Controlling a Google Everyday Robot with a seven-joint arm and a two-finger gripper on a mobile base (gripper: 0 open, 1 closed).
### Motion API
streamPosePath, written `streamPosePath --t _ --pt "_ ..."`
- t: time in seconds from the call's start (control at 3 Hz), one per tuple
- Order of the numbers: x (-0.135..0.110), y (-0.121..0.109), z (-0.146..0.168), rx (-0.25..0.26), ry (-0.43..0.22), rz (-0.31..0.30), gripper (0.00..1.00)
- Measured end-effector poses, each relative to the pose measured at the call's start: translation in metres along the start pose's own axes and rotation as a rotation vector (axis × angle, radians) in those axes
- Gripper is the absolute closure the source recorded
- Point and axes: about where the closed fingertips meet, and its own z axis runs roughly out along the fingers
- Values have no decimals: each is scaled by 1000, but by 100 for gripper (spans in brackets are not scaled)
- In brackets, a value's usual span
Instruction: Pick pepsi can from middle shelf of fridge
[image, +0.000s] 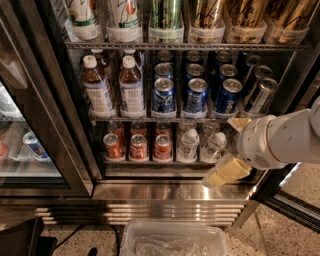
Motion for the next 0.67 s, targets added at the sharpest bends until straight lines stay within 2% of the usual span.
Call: streamPosePath --t 0.33,0.67 --pt "-11 -18 -1 74 -34 0 0" --pt "-11 -18 -1 74 -34 0 0"
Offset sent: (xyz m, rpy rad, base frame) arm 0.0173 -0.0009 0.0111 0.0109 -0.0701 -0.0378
